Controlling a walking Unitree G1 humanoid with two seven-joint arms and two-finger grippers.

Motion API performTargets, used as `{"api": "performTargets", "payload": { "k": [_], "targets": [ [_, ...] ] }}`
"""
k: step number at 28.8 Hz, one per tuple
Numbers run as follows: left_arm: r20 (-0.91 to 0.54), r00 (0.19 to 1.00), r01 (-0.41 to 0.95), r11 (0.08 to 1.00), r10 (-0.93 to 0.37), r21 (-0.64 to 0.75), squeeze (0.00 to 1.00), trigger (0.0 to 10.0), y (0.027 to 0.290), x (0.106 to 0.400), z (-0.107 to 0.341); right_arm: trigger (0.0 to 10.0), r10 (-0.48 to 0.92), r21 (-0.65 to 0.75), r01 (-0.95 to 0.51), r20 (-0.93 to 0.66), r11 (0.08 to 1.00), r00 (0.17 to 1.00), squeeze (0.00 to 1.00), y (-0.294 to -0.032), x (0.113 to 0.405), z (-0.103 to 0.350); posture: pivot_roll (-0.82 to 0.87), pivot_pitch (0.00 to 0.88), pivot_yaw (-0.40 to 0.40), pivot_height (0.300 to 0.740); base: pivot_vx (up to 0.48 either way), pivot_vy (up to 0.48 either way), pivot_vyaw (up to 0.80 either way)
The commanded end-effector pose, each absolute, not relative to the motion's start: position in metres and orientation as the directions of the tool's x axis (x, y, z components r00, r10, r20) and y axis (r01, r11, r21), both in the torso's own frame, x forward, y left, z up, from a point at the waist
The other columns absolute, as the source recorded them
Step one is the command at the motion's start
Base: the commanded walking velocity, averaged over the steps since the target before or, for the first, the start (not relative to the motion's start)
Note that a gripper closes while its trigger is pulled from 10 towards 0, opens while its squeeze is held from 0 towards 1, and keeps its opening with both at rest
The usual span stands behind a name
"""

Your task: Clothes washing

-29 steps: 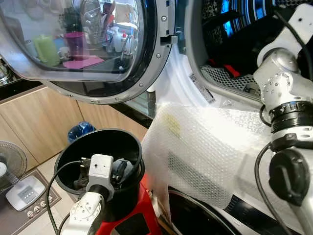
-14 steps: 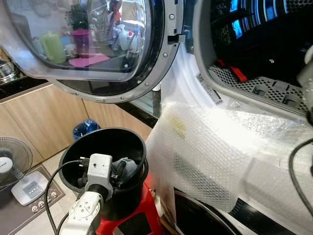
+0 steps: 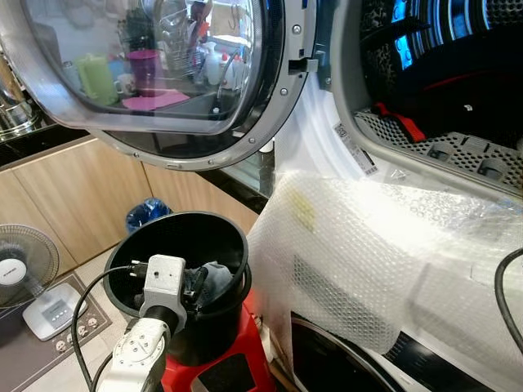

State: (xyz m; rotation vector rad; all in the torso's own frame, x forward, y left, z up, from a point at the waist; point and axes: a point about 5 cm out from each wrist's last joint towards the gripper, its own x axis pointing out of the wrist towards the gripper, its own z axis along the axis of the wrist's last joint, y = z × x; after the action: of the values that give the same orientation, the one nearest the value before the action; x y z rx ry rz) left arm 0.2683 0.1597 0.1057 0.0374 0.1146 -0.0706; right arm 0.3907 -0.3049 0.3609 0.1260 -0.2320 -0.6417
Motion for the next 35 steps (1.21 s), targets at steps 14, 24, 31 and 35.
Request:
{"api": "performTargets", "payload": {
  "k": [14, 24, 31, 35],
  "targets": [
    [-0.115, 0.991, 0.067, 0.997, -0.063, 0.039, 0.0, 10.0, 0.161, 0.267, 0.11, 10.0, -0.418, 0.233, 0.359, 0.308, 0.904, 0.854, 0.0, -0.269, 0.394, 0.39, 0.02, 0.026, 0.061, 0.74, 0.0, 0.0, 0.0],
    [-0.127, 0.988, 0.097, 0.995, -0.093, 0.024, 0.0, 10.0, 0.154, 0.267, 0.106, 10.0, -0.349, 0.015, 0.377, 0.41, 0.926, 0.842, 0.0, -0.285, 0.342, 0.41, -0.01, 0.014, 0.062, 0.74, 0.0, 0.0, 0.0],
    [-0.129, 0.986, 0.106, 0.994, -0.101, 0.029, 0.0, 10.0, 0.154, 0.267, 0.105, 10.0, -0.39, -0.165, 0.468, 0.355, 0.868, 0.849, 0.0, -0.309, 0.319, 0.401, -0.02, 0.0, 0.062, 0.74, 0.0, 0.0, 0.0],
    [-0.131, 0.985, 0.117, 0.993, -0.112, 0.028, 0.0, 10.0, 0.152, 0.268, 0.105, 10.0, -0.335, -0.272, 0.408, 0.279, 0.871, 0.9, 0.0, -0.308, 0.323, 0.383, -0.03, 0.0, 0.065, 0.74, 0.0, 0.0, 0.0]
  ]
}}
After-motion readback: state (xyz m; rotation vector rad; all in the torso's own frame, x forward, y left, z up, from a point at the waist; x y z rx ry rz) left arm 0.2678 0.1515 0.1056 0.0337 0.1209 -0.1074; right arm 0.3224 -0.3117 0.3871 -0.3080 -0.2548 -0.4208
